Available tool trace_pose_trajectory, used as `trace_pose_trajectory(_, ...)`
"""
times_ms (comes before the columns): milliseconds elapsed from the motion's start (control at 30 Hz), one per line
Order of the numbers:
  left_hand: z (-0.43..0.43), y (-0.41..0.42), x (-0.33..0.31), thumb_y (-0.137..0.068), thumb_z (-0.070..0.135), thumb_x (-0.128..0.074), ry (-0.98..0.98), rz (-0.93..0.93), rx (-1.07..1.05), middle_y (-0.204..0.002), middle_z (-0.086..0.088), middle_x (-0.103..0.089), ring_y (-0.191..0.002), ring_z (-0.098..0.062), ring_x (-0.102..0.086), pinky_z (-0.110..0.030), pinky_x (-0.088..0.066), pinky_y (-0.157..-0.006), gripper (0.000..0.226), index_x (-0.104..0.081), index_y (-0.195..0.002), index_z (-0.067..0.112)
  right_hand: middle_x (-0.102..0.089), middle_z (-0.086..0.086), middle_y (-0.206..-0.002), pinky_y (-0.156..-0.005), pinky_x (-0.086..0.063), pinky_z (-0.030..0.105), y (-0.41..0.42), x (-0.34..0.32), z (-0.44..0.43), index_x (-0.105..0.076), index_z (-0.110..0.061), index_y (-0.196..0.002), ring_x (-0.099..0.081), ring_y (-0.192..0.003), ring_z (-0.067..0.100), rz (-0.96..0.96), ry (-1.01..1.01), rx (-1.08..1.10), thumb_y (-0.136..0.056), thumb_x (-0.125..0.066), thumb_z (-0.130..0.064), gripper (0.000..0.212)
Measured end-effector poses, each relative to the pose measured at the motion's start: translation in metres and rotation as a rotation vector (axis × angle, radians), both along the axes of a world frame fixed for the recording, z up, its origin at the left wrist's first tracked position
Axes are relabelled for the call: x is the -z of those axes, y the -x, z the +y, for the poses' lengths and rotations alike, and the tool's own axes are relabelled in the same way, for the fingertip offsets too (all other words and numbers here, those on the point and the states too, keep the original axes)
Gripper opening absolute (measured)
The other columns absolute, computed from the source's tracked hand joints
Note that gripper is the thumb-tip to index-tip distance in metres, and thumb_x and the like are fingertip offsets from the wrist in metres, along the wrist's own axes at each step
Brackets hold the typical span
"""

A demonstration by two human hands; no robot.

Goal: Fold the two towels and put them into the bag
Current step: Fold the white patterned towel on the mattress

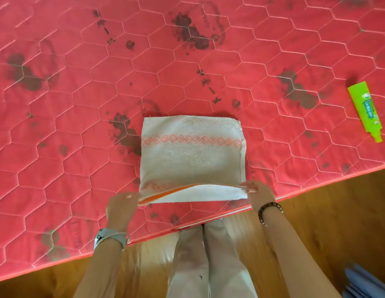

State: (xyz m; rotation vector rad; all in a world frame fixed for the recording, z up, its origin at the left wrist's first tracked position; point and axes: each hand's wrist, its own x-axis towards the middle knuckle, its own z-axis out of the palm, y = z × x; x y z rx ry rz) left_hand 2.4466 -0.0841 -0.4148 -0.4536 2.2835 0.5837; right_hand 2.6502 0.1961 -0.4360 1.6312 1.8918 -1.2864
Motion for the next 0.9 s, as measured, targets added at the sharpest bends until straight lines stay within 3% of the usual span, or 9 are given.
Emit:
trace_pose_trajectory(100,0.018,0.018,0.016,-0.092,0.017,-0.055,-0.024,0.007,0.072,-0.084,-0.002,-0.061,-0.084,-0.027,-0.058,-0.031,-0.042,-0.071,0.016,-0.07,-0.087,0.015,-0.066,0.005,-0.103,-0.085,-0.047,0.032,0.013,0.001,0.013,-0.067,-0.011,-0.106,-0.059,-0.099,0.021,0.009,-0.01,0.082,-0.082,-0.033,0.019,0.051)
trace_pose_trajectory(233,0.05,0.052,0.042,-0.089,0.017,-0.057,-0.105,0.111,0.02,-0.119,-0.009,-0.064,-0.107,-0.033,-0.061,-0.05,-0.052,-0.094,0.032,-0.064,-0.121,0.017,-0.062,-0.002,-0.108,-0.08,-0.042,0.028,0.045,0.006,0.037,-0.062,-0.019,-0.117,-0.056,-0.096,0.019,0.032,-0.109,0.165,-0.092,-0.045,-0.003,0.034)
trace_pose_trajectory(333,0.073,0.077,0.066,-0.091,0.02,-0.059,-0.133,0.162,0.042,-0.127,-0.01,-0.06,-0.115,-0.034,-0.059,-0.049,-0.049,-0.099,0.041,-0.055,-0.131,0.012,-0.062,0.001,-0.113,-0.079,-0.047,0.032,0.073,0.02,0.056,-0.056,-0.017,-0.123,-0.058,-0.094,0.021,0.077,-0.137,0.196,-0.091,-0.053,-0.012,0.032)
trace_pose_trajectory(433,0.093,0.094,0.079,-0.092,0.031,-0.067,-0.174,0.227,-0.033,-0.115,-0.005,-0.061,-0.106,-0.023,-0.059,-0.037,-0.048,-0.088,0.044,-0.057,-0.126,0.006,-0.061,0.007,-0.117,-0.083,-0.048,0.033,0.094,0.037,0.071,-0.051,-0.012,-0.128,-0.059,-0.097,0.023,0.081,-0.145,0.182,-0.09,-0.062,-0.024,0.04)
trace_pose_trajectory(533,0.101,0.104,0.091,-0.089,0.029,-0.069,-0.194,0.198,-0.112,-0.1,-0.003,-0.066,-0.087,-0.018,-0.057,-0.03,-0.046,-0.074,0.036,-0.062,-0.118,0.008,-0.061,0.001,-0.089,-0.067,-0.044,0.026,0.106,0.047,0.082,-0.055,-0.008,-0.123,-0.056,-0.075,0.016,0.05,-0.077,0.215,-0.089,-0.065,-0.033,0.043)
trace_pose_trajectory(633,0.103,0.107,0.098,-0.092,0.028,-0.062,-0.211,0.196,-0.063,-0.062,-0.002,-0.05,-0.063,-0.021,-0.042,-0.026,-0.034,-0.057,0.023,-0.062,-0.078,0.01,-0.047,-0.001,-0.06,-0.048,-0.032,0.022,0.115,0.047,0.085,-0.063,-0.008,-0.089,-0.04,-0.05,0.012,-0.02,0.068,0.137,-0.093,-0.058,-0.039,0.031)
trace_pose_trajectory(733,0.104,0.108,0.098,-0.097,0.027,-0.058,-0.276,0.256,-0.11,-0.064,0.002,-0.046,-0.057,-0.016,-0.038,-0.025,-0.033,-0.053,0.019,-0.058,-0.086,0.011,-0.039,0.0,-0.058,-0.048,-0.029,0.024,0.122,0.044,0.087,-0.051,-0.009,-0.071,-0.034,-0.05,0.014,-0.031,0.109,0.06,-0.094,-0.053,-0.044,0.042)
trace_pose_trajectory(800,0.109,0.11,0.093,-0.098,0.024,-0.057,-0.32,0.305,-0.163,-0.068,0.003,-0.049,-0.057,-0.011,-0.041,-0.026,-0.036,-0.052,0.014,-0.059,-0.094,0.011,-0.041,0.0,-0.059,-0.047,-0.028,0.022,0.126,0.043,0.088,-0.053,-0.008,-0.074,-0.036,-0.05,0.013,0.05,0.055,0.046,-0.095,-0.055,-0.037,0.036)
trace_pose_trajectory(900,0.112,0.115,0.093,-0.1,0.02,-0.056,-0.374,0.351,-0.202,-0.07,0.005,-0.053,-0.058,-0.008,-0.044,-0.024,-0.039,-0.054,0.009,-0.059,-0.098,0.012,-0.055,-0.004,-0.075,-0.05,-0.032,0.016,0.135,0.038,0.095,-0.058,-0.013,-0.101,-0.048,-0.061,0.007,0.159,0.031,0.053,-0.095,-0.058,-0.029,0.017)
